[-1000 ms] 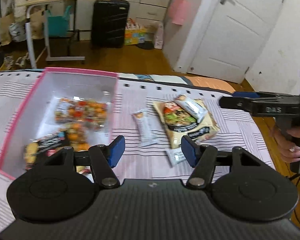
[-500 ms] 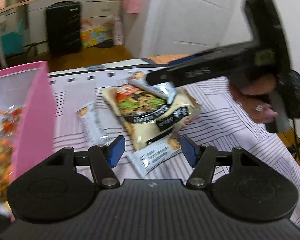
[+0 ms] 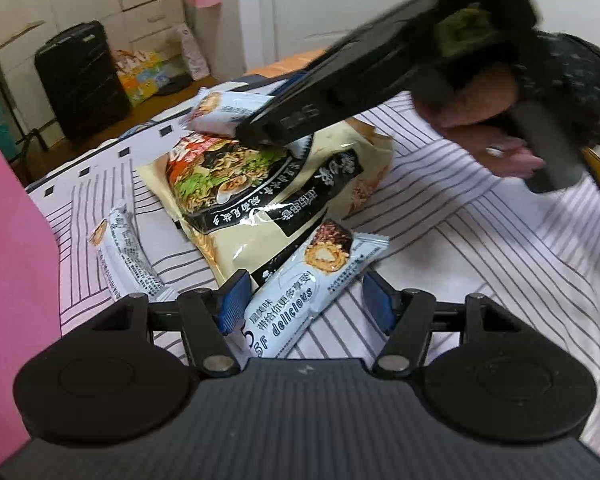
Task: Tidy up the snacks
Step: 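Grasp a white wrapped bar with the right tool while the left tool grasps another bar, then carry both white bars into the pink box and open both tools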
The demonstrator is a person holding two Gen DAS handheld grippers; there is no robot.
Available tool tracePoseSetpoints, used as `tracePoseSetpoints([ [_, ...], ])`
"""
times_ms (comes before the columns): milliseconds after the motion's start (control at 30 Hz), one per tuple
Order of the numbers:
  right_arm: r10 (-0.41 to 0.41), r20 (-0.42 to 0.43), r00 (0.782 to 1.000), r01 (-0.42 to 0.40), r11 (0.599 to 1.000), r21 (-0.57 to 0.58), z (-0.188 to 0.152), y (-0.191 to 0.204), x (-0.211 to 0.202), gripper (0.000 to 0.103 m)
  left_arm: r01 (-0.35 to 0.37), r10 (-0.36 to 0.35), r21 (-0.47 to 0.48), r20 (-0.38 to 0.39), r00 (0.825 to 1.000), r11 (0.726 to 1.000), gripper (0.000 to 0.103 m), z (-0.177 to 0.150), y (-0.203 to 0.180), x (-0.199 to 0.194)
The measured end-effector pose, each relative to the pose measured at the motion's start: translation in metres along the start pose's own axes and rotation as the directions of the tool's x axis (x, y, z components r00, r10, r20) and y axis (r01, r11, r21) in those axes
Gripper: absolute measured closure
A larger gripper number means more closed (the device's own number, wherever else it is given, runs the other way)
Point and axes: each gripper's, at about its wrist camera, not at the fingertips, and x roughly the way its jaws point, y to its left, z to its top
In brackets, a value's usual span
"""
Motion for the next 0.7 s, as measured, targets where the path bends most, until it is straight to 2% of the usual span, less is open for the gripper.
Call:
tracePoseSetpoints([
  [67, 0.002, 0.016, 1.0, -0.003, 1.0, 0.029, -0.004, -0.001, -0.006, 0.071, -0.027, 0.027, 0.0, -0.016, 1.0, 1.0, 0.055, -0.002, -0.001, 0.0],
  [133, -0.001, 0.025, 1.0, -0.001, 0.998, 0.067, -0.009, -0.002, -0.014, 0.072, -0.033, 0.033, -0.01, -0.031, 0.999, 0.999, 0.062, -0.002, -0.001, -0.004],
  [267, -0.006, 0.055, 0.998, -0.005, 0.984, 0.181, -0.02, -0.002, -0.036, 0.072, -0.026, 0.02, -0.089, -0.067, 0.998, 0.996, 0.069, -0.002, 0.006, -0.014],
  [367, 0.005, 0.076, 0.997, -0.023, 0.973, 0.23, -0.03, 0.003, -0.052, 0.072, -0.019, 0.004, -0.165, -0.088, 0.996, 0.986, 0.071, -0.005, 0.011, -0.021],
  [467, 0.003, 0.062, 0.998, -0.02, 0.965, 0.261, -0.041, 0.01, -0.061, 0.072, -0.005, -0.023, -0.231, -0.115, 0.993, 0.973, 0.072, -0.01, 0.016, -0.028],
  [533, 0.027, 0.081, 0.996, -0.05, 0.956, 0.29, -0.052, 0.012, -0.069, 0.072, -0.002, -0.037, -0.264, -0.142, 0.989, 0.965, 0.072, -0.014, 0.018, -0.032],
  [700, 0.042, 0.015, 0.999, -0.045, 0.948, 0.314, -0.072, 0.02, -0.079, 0.072, 0.008, -0.076, -0.332, -0.192, 0.978, 0.943, 0.072, -0.024, 0.023, -0.048],
])
